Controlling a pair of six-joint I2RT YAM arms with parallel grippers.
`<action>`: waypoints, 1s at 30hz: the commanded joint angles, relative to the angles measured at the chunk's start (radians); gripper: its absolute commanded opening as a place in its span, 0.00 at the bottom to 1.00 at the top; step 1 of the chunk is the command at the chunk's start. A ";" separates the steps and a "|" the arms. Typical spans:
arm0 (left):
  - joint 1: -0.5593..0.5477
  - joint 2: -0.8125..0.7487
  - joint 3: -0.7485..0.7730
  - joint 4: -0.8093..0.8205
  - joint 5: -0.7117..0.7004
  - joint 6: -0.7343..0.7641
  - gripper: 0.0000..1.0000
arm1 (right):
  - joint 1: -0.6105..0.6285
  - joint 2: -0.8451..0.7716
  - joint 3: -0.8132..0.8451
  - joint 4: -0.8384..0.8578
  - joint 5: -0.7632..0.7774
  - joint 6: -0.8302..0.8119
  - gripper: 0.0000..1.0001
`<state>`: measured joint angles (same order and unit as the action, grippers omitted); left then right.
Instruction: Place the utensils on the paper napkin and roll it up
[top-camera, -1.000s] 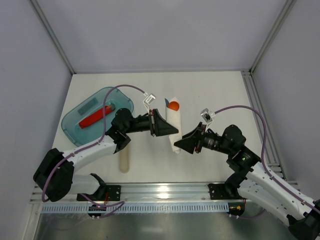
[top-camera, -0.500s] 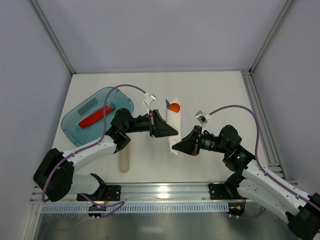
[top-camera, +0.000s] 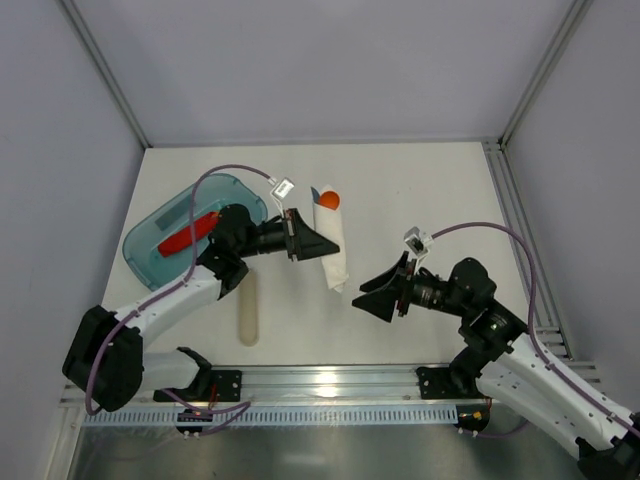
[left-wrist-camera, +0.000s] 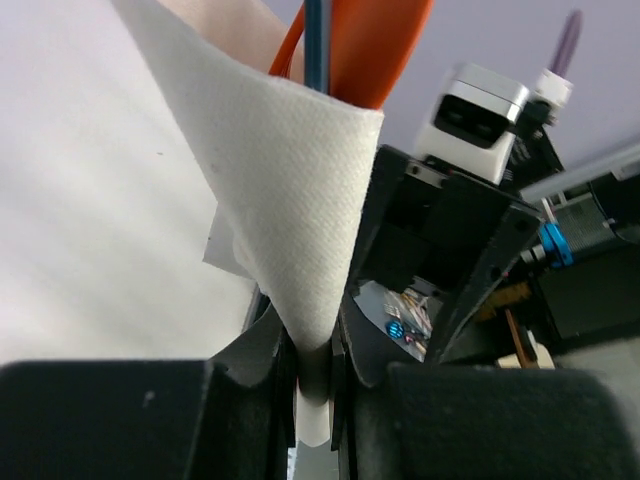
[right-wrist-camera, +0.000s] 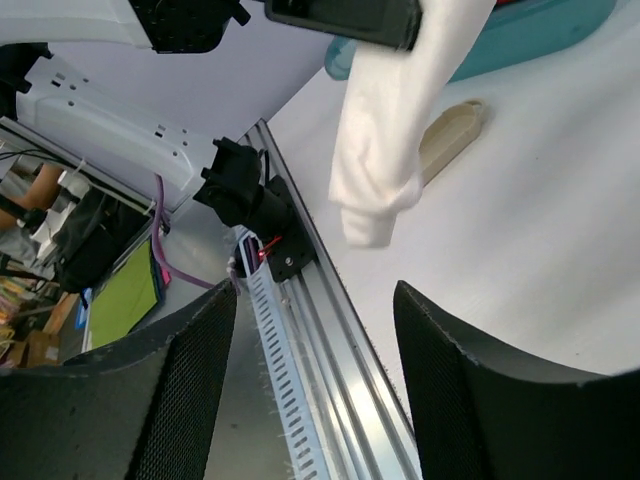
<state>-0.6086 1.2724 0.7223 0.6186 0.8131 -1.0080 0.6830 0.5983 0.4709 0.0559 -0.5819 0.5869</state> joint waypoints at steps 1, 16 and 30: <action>0.100 -0.076 0.087 -0.213 -0.028 0.127 0.00 | -0.003 -0.100 0.087 -0.126 0.121 -0.050 0.66; 0.702 0.071 0.451 -0.977 -0.141 0.457 0.00 | -0.005 -0.160 0.204 -0.288 0.223 -0.116 0.83; 0.698 0.319 0.724 -1.559 -0.436 0.982 0.00 | -0.005 -0.130 0.179 -0.297 0.220 -0.111 0.83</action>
<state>0.0933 1.6371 1.4361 -0.8314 0.4667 -0.1902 0.6804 0.4717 0.6319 -0.2512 -0.3611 0.4728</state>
